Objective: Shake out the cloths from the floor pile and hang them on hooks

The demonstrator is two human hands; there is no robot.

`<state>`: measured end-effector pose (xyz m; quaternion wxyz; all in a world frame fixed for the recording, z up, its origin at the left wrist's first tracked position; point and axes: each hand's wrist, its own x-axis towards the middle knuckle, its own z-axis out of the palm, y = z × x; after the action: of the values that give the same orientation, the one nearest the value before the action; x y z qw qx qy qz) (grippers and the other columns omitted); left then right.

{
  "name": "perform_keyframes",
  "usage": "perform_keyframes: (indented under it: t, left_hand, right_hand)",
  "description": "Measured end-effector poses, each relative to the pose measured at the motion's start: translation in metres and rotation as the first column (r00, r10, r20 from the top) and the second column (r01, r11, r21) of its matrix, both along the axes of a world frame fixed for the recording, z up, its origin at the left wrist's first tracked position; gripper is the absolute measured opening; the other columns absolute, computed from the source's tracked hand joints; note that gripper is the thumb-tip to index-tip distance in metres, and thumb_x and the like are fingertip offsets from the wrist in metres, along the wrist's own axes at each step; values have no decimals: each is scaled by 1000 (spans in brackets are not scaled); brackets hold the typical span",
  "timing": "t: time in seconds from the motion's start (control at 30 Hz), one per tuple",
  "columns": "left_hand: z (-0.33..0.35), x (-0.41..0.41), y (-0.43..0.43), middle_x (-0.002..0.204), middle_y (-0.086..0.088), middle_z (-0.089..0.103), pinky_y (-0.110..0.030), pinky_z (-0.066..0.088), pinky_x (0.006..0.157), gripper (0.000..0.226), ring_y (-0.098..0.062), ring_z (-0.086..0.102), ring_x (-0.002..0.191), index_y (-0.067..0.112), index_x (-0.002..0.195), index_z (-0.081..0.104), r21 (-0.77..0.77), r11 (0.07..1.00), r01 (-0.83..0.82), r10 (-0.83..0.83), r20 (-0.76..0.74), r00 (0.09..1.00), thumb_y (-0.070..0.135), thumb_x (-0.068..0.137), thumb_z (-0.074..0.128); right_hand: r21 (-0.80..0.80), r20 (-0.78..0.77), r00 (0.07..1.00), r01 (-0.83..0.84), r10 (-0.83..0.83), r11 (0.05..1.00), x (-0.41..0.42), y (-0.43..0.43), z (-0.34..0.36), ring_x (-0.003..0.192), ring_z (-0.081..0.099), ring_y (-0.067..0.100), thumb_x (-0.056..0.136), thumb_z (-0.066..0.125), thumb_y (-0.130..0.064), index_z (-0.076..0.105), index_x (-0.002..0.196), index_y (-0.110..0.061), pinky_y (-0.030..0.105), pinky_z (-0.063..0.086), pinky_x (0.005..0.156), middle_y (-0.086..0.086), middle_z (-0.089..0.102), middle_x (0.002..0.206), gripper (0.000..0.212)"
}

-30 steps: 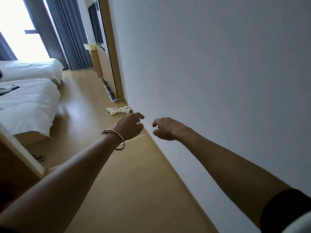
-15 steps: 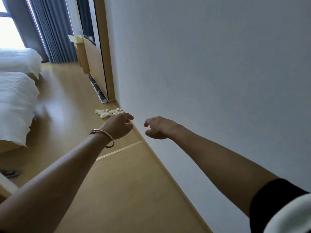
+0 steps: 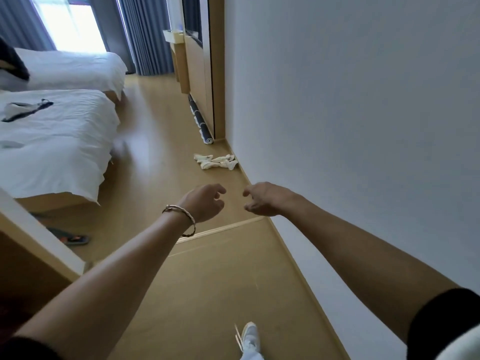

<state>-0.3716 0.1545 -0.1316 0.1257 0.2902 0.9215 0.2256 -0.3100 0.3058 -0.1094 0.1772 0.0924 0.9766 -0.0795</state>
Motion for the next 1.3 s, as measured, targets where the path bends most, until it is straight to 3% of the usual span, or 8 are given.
perform_keyframes:
  t: [0.2, 0.33, 0.67, 0.8, 1.1, 1.2, 1.3]
  left_hand:
    - [0, -105, 38, 121, -3, 61, -25, 38, 94, 37, -21, 53, 115, 19, 129, 54, -86, 992, -91, 90, -18, 996, 21, 92, 52]
    - [-8, -156, 64, 120, -2, 61, -26, 40, 93, 35, -20, 54, 113, 20, 128, 54, -64, 986, -155, 156, 6, 988, 23, 93, 51]
    - [-45, -273, 45, 123, -1, 60, -25, 40, 92, 36, -20, 55, 113, 21, 130, 53, -121, 957, -262, 278, 141, 950, 25, 94, 49]
    - [-52, -350, 36, 126, -1, 59, -24, 39, 92, 37, -20, 54, 115, 21, 130, 53, -106, 965, -238, 253, 150, 956, 24, 94, 49]
    - [-52, -525, 19, 123, 1, 59, -22, 38, 88, 38, -18, 55, 112, 23, 132, 49, -40, 983, -181, 185, 205, 961, 25, 94, 48]
    - [-58, -557, 21, 123, 1, 59, -23, 38, 88, 39, -19, 55, 113, 23, 132, 50, -42, 987, -154, 160, 225, 961, 25, 93, 48]
    - [-64, -585, 26, 122, 1, 59, -21, 36, 85, 40, -18, 55, 112, 23, 132, 49, -19, 993, -118, 119, 236, 964, 25, 93, 47]
  right_hand:
    - [-56, 7, 997, -70, 71, 996, -122, 50, -12, 131, 43, 24, 97, 48, -31, 41, 142, -19, 34, 38, 103, 7, 42, 147, 47]
    - [-69, 17, 994, -110, 112, 992, -191, 75, -20, 130, 44, 24, 97, 49, -33, 43, 141, -19, 35, 39, 102, 6, 43, 146, 47]
    - [-52, 113, 957, -264, 268, 963, -330, 58, -56, 130, 44, 24, 97, 48, -34, 42, 141, -20, 36, 40, 102, 5, 44, 145, 47]
    - [-2, 178, 946, -276, 272, 961, -394, 49, -65, 129, 45, 25, 97, 47, -33, 41, 142, -20, 39, 42, 103, 5, 45, 145, 48]
    - [49, 161, 978, -145, 135, 988, -552, 34, -38, 122, 49, 26, 96, 42, -27, 50, 133, -14, 36, 45, 98, 10, 50, 137, 40]
    - [79, 235, 963, -157, 135, 984, -578, 27, -40, 125, 48, 26, 96, 44, -29, 45, 139, -18, 35, 44, 97, 9, 48, 140, 44]
    - [108, 210, 970, -145, 120, 984, -611, 36, -40, 122, 49, 25, 96, 41, -26, 50, 134, -15, 35, 44, 97, 9, 51, 137, 40]
